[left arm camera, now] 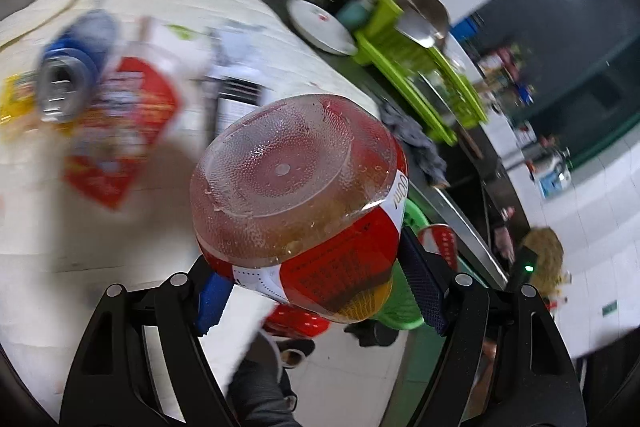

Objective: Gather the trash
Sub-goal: 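Lift both items over the green basket and open both tools to drop them, then grasp the blue-and-silver can with the left tool while the right tool grasps the black box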

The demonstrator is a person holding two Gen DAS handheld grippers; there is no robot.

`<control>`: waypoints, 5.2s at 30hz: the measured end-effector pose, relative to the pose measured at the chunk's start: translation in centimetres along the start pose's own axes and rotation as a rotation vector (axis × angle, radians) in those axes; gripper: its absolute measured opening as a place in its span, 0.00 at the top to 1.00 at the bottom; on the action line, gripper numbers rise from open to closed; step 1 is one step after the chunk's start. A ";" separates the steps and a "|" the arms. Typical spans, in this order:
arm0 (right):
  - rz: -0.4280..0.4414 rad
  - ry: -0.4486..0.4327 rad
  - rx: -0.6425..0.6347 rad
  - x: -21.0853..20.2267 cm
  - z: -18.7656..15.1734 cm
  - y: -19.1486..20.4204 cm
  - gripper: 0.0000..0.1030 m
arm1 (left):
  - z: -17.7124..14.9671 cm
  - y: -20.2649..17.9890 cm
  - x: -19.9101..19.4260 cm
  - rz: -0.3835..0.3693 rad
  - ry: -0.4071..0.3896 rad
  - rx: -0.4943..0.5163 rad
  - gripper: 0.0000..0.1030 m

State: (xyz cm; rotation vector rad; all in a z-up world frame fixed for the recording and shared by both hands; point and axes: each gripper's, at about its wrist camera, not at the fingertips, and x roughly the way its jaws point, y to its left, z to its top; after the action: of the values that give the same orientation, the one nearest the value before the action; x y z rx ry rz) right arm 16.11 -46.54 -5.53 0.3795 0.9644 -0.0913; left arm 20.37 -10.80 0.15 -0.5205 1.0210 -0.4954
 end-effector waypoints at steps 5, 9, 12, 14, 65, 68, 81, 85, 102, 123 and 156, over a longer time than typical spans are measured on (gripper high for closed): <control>-0.050 -0.008 -0.001 0.7 -0.2 -3.4 0.38 | 0.0 -4.5 3.6 -0.048 0.051 0.051 0.27; -0.038 -0.030 0.016 0.4 -0.7 -5.2 0.32 | -0.2 -8.0 6.6 -0.071 0.082 0.091 0.27; -0.071 -0.054 -0.008 -0.2 -0.8 -5.6 0.31 | -0.3 -10.0 8.8 -0.082 0.111 0.117 0.27; -0.087 -0.075 -0.029 -0.9 -1.0 -5.8 0.31 | -0.3 -11.0 10.3 -0.083 0.129 0.131 0.27; 0.024 -0.135 -0.185 -5.5 -5.3 1.5 0.28 | -3.8 -8.4 7.1 0.166 0.043 0.407 0.17; 0.046 -0.122 -0.215 -4.6 -5.2 3.5 0.28 | -2.8 -6.3 5.4 0.199 0.007 0.388 0.18; 0.135 -0.077 -0.299 -1.9 -4.6 10.5 0.28 | 1.0 2.5 -1.0 0.355 -0.126 0.278 0.18; 0.167 -0.055 -0.325 -0.7 -4.5 12.8 0.28 | 2.1 4.7 -3.0 0.368 -0.159 0.223 0.18; 0.264 0.029 -0.407 3.9 -2.2 21.7 0.35 | 11.9 14.0 -6.0 0.409 -0.170 -0.049 0.18; 0.286 0.115 -0.386 11.1 0.8 26.4 0.41 | 15.5 19.7 0.5 0.377 0.015 -0.145 0.18; 0.339 0.077 -0.345 9.5 0.3 27.2 0.59 | 14.2 15.8 -2.9 0.264 -0.028 -0.073 0.38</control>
State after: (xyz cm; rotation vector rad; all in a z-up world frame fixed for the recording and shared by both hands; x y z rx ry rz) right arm 28.39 -20.49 -5.65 0.2242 0.9586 0.3963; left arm 34.05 5.67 -1.68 -0.4483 1.0653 -0.2167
